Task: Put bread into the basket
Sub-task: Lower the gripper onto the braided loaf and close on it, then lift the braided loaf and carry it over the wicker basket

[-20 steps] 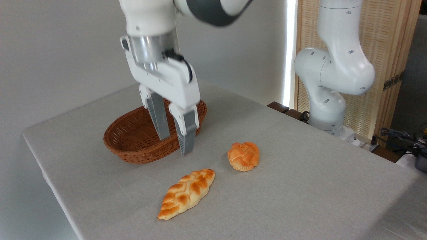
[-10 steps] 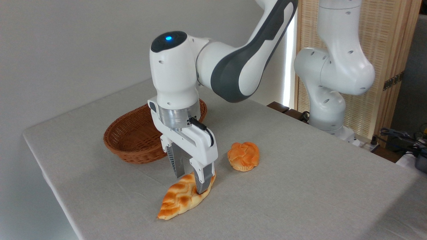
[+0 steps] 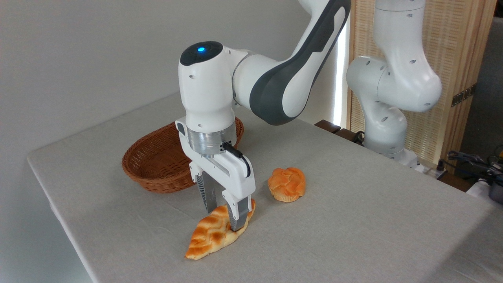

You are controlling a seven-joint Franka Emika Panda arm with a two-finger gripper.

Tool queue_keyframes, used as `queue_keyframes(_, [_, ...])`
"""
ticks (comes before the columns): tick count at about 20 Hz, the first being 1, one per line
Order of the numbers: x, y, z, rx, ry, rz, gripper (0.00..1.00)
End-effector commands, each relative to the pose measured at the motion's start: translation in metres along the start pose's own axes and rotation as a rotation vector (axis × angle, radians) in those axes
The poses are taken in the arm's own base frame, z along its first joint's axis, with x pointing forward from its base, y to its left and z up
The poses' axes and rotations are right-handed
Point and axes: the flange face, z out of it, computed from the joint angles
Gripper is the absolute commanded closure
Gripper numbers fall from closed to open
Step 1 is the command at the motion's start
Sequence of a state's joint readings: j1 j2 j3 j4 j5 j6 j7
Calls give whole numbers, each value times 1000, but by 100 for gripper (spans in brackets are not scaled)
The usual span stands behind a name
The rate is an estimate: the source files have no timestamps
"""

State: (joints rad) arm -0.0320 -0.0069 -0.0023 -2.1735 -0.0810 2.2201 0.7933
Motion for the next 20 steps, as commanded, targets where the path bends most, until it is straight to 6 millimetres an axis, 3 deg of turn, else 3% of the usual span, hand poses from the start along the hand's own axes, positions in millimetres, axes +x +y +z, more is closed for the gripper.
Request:
queue_keyframes(1, [1, -6, 19, 0, 8, 26, 95])
queue_keyframes(6, [-1, -7, 18, -2, 6, 23, 95])
queue_keyframes(9, [3, -11, 3, 18, 27, 18, 95])
queue_keyframes(11, [14, -13, -31, 20, 37, 26, 95])
queue_keyframes(15, [34, -7, -122, -47, -11, 62, 93])
queue_keyframes(17, [50, 20, -153, -71, -26, 114, 93])
queue_keyframes(20, [74, 66, -165, -71, -22, 172, 93])
